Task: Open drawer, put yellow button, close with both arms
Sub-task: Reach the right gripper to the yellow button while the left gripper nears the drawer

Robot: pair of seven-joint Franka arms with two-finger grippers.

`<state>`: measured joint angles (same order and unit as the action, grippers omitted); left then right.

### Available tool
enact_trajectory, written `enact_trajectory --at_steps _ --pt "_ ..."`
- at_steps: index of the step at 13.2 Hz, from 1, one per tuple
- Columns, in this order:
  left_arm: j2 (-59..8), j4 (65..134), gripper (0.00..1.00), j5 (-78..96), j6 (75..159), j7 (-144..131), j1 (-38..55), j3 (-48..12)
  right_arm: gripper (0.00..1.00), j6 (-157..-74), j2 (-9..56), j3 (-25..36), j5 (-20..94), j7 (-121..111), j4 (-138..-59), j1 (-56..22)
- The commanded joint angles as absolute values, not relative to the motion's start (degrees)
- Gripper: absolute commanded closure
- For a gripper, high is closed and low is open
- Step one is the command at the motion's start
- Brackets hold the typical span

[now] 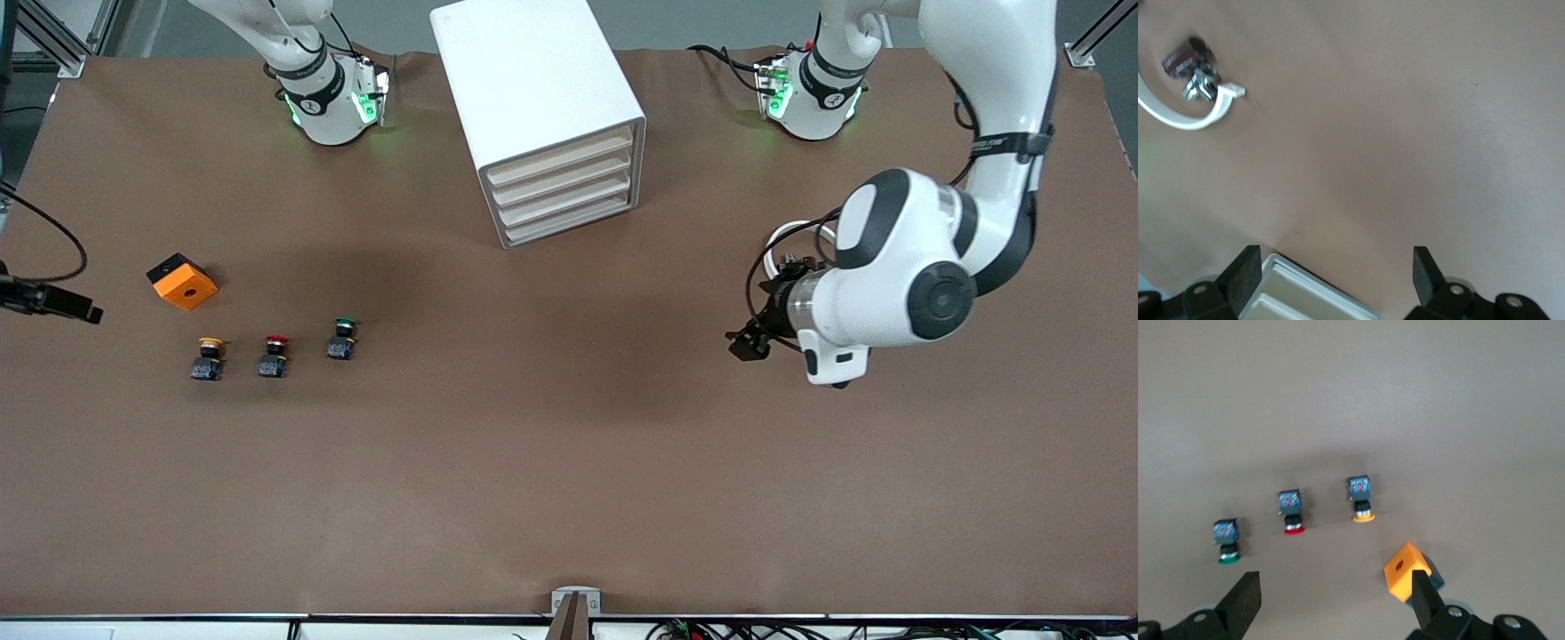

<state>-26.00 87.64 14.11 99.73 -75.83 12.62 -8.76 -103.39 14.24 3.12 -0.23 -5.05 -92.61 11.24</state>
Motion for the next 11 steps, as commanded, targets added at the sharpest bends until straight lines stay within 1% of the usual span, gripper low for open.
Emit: enact_trajectory --at_steps 1,3,6,7,9,11 --pt "-28.8 86.5 0.00 12.6 100.5 -81.5 14.1 -8.8 0.00 -114.6 17.8 2.5 -0.4 -6.1 -98.2 12.9" --pt "-29.4 86.5 0.00 12.7 100.4 -85.5 15.6 -8.8 0.00 -122.4 20.5 2.5 -0.4 -8.2 -101.1 13.5" --pt "-30.7 86.5 0.00 13.0 99.6 -94.8 17.2 -9.1 0.00 -127.2 24.2 2.4 -0.3 -10.1 -101.1 14.9" --pt "-31.2 86.4 0.00 13.8 99.0 -98.0 17.6 -9.1 0.00 -127.4 25.3 2.4 0.2 -10.4 -101.1 15.6" --pt "-34.3 84.2 0.00 16.2 95.0 -103.3 18.0 -9.1 0.00 -128.6 27.2 2.3 0.9 -10.4 -101.2 15.9" --pt "-35.5 83.4 0.00 16.8 91.2 -104.6 18.2 -9.8 0.00 -129.7 28.2 2.1 1.6 -10.4 -102.6 15.5"
